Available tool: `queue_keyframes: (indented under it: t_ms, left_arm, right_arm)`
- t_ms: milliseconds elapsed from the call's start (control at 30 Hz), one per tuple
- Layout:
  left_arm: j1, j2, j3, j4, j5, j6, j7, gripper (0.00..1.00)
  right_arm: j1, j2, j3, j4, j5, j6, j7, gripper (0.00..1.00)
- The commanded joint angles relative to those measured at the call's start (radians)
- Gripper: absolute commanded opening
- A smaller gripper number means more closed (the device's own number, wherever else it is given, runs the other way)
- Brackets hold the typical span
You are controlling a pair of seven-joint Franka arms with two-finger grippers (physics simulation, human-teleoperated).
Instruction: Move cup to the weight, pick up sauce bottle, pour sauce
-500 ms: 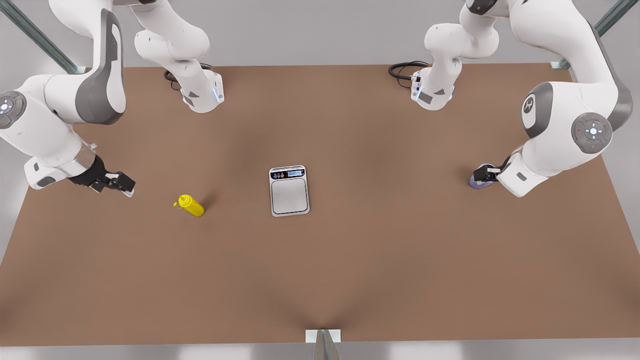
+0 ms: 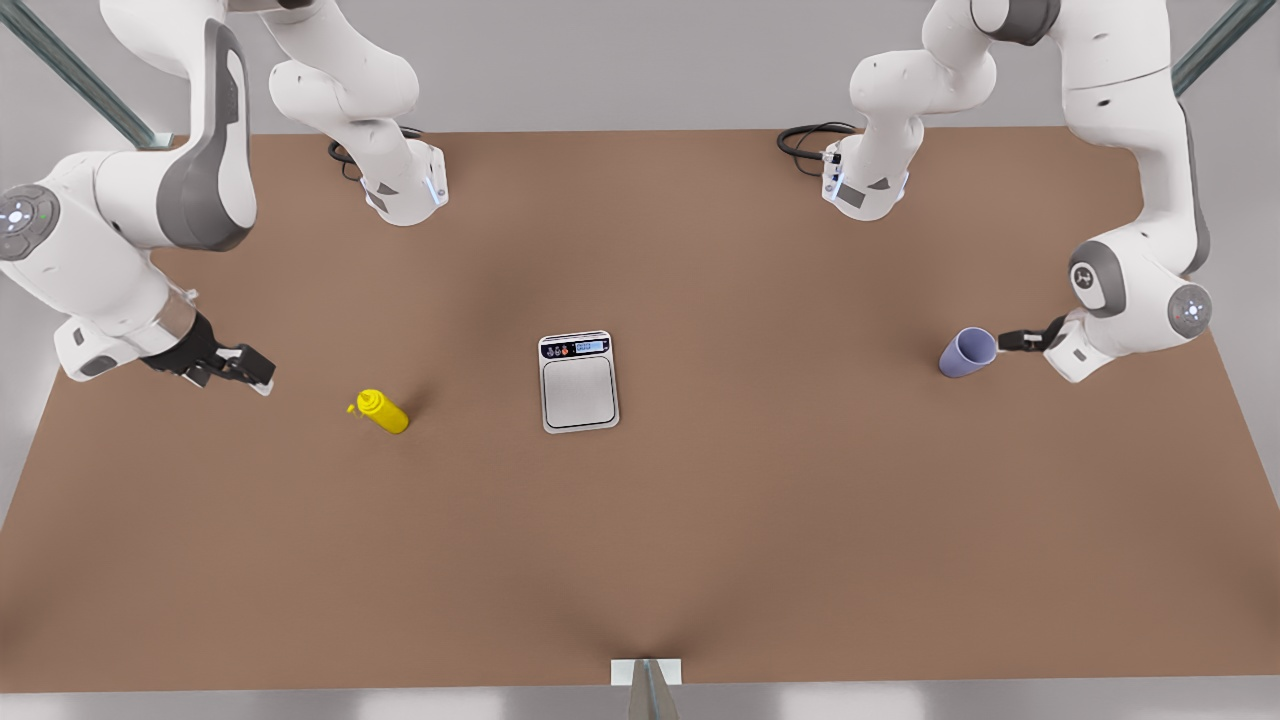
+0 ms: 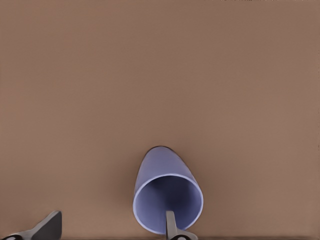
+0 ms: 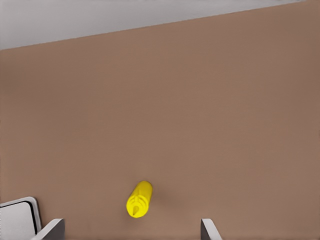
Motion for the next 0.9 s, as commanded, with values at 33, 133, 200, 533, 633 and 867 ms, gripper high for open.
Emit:
queue_keyframes:
  t_ms: [33,133,200,533,633,867]
  left_arm:
    - [0.008,0.002,0.0,-0.012,-0.047,0.001,0.012,1.0]
    - [0.008,0.016,-0.001,-0.048,-0.045,0.022,0.018,1.0]
    - [0.008,0.025,-0.001,-0.061,-0.045,0.027,0.02,1.0]
    - [0.008,0.108,-0.001,-0.065,-0.074,0.143,0.015,0.36]
    - [0.008,0.106,-0.001,-0.067,-0.125,0.143,0.007,0.23]
    - [0.008,0.106,-0.003,-0.067,-0.172,0.143,0.007,0.21]
  right_arm:
    - [-0.002,0.0,0.0,0.0,0.0,0.001,0.0,1.0]
    - [-0.003,0.0,0.0,0.0,0.0,0.0,0.0,1.0]
    - [-0.003,0.001,0.0,0.0,0.0,0.0,0.0,1.0]
    - [-0.005,0.001,0.0,0.002,0.002,0.0,0.0,1.0]
    - [-0.005,0.001,0.0,0.002,0.002,0.0,0.0,1.0]
    - [-0.005,0.003,-0.002,0.002,0.002,0.001,0.0,1.0]
